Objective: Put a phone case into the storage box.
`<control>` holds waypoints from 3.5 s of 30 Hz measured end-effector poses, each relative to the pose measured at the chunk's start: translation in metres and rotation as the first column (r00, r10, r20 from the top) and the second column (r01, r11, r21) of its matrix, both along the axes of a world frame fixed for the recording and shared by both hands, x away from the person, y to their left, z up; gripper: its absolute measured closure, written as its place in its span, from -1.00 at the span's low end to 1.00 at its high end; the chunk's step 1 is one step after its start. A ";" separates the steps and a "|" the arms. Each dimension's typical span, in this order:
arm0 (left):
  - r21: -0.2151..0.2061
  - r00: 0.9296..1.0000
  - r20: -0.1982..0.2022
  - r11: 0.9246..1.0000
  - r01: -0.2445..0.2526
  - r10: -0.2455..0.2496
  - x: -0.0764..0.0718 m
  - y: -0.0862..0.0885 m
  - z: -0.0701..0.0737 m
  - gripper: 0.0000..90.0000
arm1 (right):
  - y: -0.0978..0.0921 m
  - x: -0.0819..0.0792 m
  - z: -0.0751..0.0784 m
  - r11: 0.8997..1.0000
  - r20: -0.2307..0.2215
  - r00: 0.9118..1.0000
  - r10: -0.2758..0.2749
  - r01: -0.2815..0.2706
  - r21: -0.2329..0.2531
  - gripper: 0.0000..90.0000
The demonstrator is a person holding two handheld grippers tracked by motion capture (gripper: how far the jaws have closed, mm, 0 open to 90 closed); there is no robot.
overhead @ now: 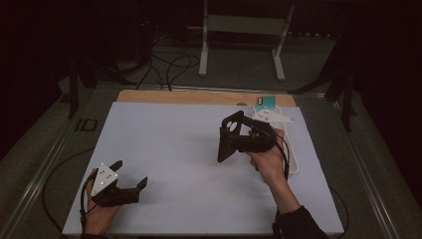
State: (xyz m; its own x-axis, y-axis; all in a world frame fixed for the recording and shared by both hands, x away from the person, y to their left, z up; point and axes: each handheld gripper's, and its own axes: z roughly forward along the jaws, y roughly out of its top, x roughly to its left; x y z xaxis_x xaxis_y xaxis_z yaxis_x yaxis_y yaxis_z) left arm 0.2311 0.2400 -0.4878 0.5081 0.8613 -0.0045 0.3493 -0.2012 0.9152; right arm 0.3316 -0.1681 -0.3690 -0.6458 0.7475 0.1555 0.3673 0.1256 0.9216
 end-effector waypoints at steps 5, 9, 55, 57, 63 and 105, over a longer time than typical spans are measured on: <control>0.001 1.000 0.005 1.000 -0.004 0.004 0.000 0.001 0.000 -1.00 | -0.002 0.008 0.004 1.000 0.007 1.000 -0.020 0.020 -0.003 -0.69; -0.007 1.000 0.006 1.000 -0.006 0.006 0.000 0.001 0.000 -1.00 | -0.006 0.016 0.008 0.999 0.013 0.999 -0.041 0.041 -0.004 -0.69; -0.011 1.000 0.005 1.000 -0.005 0.005 0.000 0.002 0.000 -1.00 | -0.052 0.085 0.021 0.950 0.028 0.950 -0.311 0.311 -0.029 -0.70; -0.009 1.000 0.004 1.000 -0.005 0.005 0.000 0.001 0.000 -1.00 | -0.055 0.087 0.022 0.946 0.031 0.946 -0.322 0.323 -0.034 -0.70; -0.008 1.000 0.003 1.000 -0.003 0.003 0.000 0.001 -0.001 -1.00 | -0.062 0.094 0.022 0.936 0.019 0.936 -0.351 0.352 -0.034 -0.70; -0.012 1.000 -0.001 1.000 0.002 -0.002 0.001 0.000 -0.001 -1.00 | -0.101 0.130 -0.028 0.847 -0.056 0.854 -0.517 0.500 -0.183 -0.71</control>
State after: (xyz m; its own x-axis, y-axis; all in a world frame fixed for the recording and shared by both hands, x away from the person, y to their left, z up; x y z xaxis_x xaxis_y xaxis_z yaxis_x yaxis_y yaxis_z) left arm 0.2316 0.2403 -0.4886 0.5098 0.8601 -0.0154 0.3494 -0.1906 0.9174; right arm 0.4611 -0.2688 -0.3970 -0.1561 0.9863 0.0527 0.5075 0.0343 0.8610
